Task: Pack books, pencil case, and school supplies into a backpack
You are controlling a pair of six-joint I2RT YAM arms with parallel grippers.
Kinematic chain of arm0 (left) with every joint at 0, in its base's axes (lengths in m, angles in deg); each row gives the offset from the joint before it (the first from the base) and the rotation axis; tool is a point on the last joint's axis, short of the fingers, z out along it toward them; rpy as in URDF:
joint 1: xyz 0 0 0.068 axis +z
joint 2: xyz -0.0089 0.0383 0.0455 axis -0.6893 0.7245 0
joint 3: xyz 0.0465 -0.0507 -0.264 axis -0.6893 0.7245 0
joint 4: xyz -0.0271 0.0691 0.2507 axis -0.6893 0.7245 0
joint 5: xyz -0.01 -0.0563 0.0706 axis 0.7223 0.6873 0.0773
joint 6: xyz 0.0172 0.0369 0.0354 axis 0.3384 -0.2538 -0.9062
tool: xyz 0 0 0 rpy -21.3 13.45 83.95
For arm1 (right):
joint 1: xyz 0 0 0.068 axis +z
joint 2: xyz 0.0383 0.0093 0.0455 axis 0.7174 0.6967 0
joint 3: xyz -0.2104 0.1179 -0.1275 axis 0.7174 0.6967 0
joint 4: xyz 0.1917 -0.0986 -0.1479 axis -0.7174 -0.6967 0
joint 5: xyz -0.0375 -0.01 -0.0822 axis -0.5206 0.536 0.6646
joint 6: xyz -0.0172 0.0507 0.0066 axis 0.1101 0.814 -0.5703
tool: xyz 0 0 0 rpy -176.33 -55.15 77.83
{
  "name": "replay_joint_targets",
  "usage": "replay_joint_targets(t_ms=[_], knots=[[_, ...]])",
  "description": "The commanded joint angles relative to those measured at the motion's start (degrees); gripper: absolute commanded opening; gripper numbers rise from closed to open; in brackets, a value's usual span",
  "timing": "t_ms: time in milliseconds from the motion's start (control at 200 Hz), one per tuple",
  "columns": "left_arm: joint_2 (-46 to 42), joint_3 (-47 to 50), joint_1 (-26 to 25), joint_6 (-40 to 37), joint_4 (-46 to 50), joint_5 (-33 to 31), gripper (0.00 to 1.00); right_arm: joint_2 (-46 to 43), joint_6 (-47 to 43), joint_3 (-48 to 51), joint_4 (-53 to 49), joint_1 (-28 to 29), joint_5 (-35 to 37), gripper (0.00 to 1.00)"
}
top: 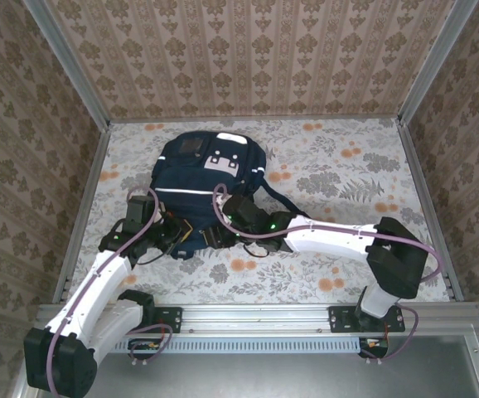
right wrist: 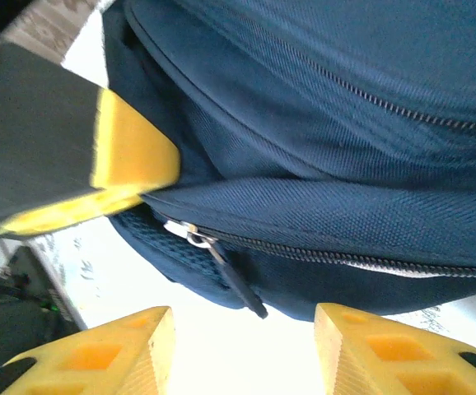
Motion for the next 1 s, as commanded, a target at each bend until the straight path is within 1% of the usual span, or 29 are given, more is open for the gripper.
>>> replay_joint_targets(t_ms=[0, 170, 320, 455, 510, 660, 700, 730, 735, 740, 770, 850, 995], knots=[[-0.49, -2.65, -0.34, 0.74, -0.61, 0.37, 0.00, 2.14, -4.63, -2.50, -2.40, 0.61, -0.03, 0.49], [-0.51, -2.65, -0.34, 1.01, -0.61, 0.26, 0.00, 4.30, -6.56, -3.87, -2.98, 1.26, -0.21, 0.50], [-0.44, -2.56, -0.43, 1.17, -0.60, 0.18, 0.00, 6.70, -7.78, -6.96, -2.96, 1.33, -0.37, 0.51], [-0.32, -2.64, -0.47, 1.18, -0.59, 0.08, 0.00, 8.72, -8.51, -9.37, -4.03, 1.50, -0.55, 0.43], [-0.31, -2.70, -0.52, 1.18, -0.61, 0.02, 0.00, 9.09, -8.75, -9.65, -4.91, 1.51, -0.29, 0.36], [-0.37, -2.85, -0.44, 1.18, -0.61, -0.26, 0.00, 8.65, -8.97, -8.05, -6.04, 1.64, 0.98, 0.35], [-0.25, -2.87, -0.43, 1.18, -0.69, -0.26, 0.00, 8.51, -9.00, -7.71, -6.41, 1.59, 1.43, 0.31], [-0.18, -2.90, -0.43, 1.18, -0.70, -0.26, 0.00, 8.24, -8.99, -7.52, -6.68, 1.64, 1.80, 0.23], [-0.15, -2.90, -0.43, 1.18, -0.70, -0.26, 0.00, 8.04, -9.02, -7.38, -6.74, 1.67, 1.95, 0.20], [-0.18, -2.91, -0.43, 1.14, -0.65, -0.26, 0.00, 8.04, -9.02, -7.38, -6.74, 1.67, 1.95, 0.20], [-0.14, -2.90, -0.43, 1.01, -0.69, -0.26, 0.00, 7.45, -8.92, -7.02, -6.84, 1.70, 2.56, 0.13], [0.05, -2.98, -0.39, 0.82, -0.44, -0.42, 0.00, 5.35, -8.77, -6.07, -7.42, 1.77, 4.65, 0.00], [-0.24, -3.11, 0.06, 0.53, 0.42, -1.20, 0.00, 2.55, -8.42, -6.48, -13.05, 1.77, 9.87, 0.00]])
